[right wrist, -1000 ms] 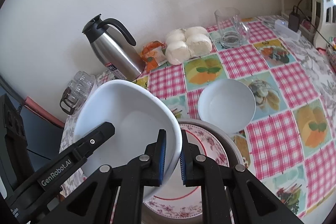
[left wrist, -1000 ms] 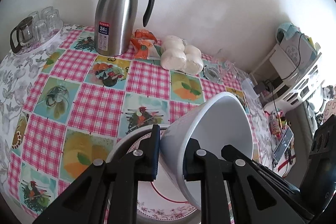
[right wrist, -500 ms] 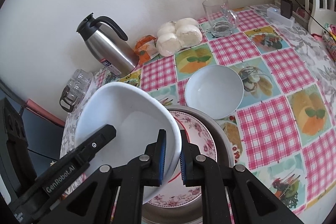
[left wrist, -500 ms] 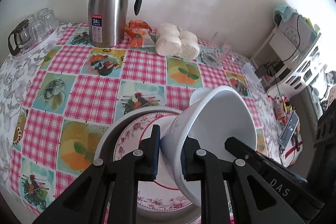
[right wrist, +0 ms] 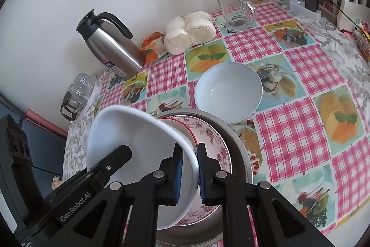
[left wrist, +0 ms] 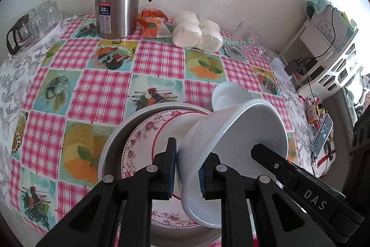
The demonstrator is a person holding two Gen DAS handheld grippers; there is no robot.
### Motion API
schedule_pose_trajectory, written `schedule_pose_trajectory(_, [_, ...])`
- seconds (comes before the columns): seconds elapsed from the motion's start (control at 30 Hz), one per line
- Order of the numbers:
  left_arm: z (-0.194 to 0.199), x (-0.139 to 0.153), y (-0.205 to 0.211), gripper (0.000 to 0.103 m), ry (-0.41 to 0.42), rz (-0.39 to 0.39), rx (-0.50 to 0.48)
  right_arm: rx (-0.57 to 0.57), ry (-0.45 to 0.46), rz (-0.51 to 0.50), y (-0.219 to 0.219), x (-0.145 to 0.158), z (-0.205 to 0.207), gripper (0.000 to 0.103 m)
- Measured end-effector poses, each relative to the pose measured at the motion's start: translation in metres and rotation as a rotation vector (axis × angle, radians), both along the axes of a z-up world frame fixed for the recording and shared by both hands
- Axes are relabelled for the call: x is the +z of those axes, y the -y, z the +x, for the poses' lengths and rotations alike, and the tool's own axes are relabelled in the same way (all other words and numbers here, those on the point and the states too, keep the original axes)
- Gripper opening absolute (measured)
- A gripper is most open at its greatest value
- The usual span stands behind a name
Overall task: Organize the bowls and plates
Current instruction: 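Lower the white square bowl into the red-rimmed bowl in the basin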
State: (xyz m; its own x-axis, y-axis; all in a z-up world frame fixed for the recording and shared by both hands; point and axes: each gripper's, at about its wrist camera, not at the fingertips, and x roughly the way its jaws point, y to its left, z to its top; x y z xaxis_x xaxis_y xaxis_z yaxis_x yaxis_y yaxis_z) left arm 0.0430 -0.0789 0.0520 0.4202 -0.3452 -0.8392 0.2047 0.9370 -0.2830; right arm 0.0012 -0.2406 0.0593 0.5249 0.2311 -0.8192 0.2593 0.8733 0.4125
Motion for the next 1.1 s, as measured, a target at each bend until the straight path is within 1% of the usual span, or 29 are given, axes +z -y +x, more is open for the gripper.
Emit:
schedule_pose_trajectory(0.53, [0.004,-0.012,0.002,0.017,-0.041,0.021,0.0,0.001,-0.055,0.002,0.004,-0.016,0.006,0.013])
schedule_pose_trajectory(0.7, [0.005,-0.017,0.003,0.017,-0.051,0.028,0.0,-0.005,-0.078,-0.003,0.006,-0.024,0.008,0.016])
schedule_pose_trajectory(0.83, [0.005,-0.018,0.003,0.017,-0.05,0.025,-0.003,-0.01,-0.076,0.006,0.008,-0.024,0.008,0.016])
schedule_pose_trajectory(0.97, [0.006,-0.019,0.004,0.017,-0.043,0.043,-0.002,-0.005,-0.074,0.0,0.008,-0.024,0.008,0.016])
schedule_pose_trajectory(1.1, [0.007,-0.022,0.003,0.017,-0.055,0.05,0.002,-0.004,-0.075,-0.003,0.007,-0.024,0.008,0.016])
